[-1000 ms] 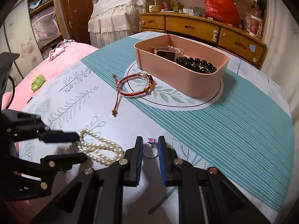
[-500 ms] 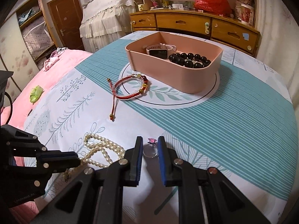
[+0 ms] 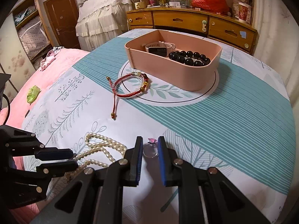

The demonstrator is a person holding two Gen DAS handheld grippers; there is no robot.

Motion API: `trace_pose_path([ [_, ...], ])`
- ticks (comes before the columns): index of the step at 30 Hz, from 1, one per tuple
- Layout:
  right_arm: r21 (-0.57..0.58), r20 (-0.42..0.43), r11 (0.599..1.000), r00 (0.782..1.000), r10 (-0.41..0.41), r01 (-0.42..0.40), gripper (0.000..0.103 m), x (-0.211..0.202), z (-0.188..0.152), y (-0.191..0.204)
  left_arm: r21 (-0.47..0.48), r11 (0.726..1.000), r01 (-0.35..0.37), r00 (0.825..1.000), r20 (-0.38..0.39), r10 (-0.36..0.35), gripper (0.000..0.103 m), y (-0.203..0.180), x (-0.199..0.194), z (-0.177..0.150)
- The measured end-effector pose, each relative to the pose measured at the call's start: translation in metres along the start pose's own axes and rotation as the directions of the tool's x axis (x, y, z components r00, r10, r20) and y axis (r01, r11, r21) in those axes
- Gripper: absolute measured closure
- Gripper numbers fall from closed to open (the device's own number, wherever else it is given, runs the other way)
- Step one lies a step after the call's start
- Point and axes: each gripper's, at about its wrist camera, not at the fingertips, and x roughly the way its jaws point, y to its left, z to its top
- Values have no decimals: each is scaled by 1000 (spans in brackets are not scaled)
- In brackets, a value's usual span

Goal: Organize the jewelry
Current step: 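Grasp the pearl strand with the left tool while the right tool grasps the silver ring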

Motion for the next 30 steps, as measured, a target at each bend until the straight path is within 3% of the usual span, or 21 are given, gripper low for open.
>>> trace_pose_path([
  [7,56,9,998,1000,14,-14,87,-4,2,1,19,1000,11,1000,17,-11,100,4,-3,10],
  [17,77,88,997,996,-8,1,87,-27,23,3,42,999,34,990,136,-39,100,13,-46,41],
  [26,72,170,997,985,-24,12,87,-51,52,2,119,991,54,969,233,-81,100,11,-94,89],
  [30,82,205,996,978,-39,23,87,-60,68,0,134,986,101,943,303,-138,101,15,-122,113],
])
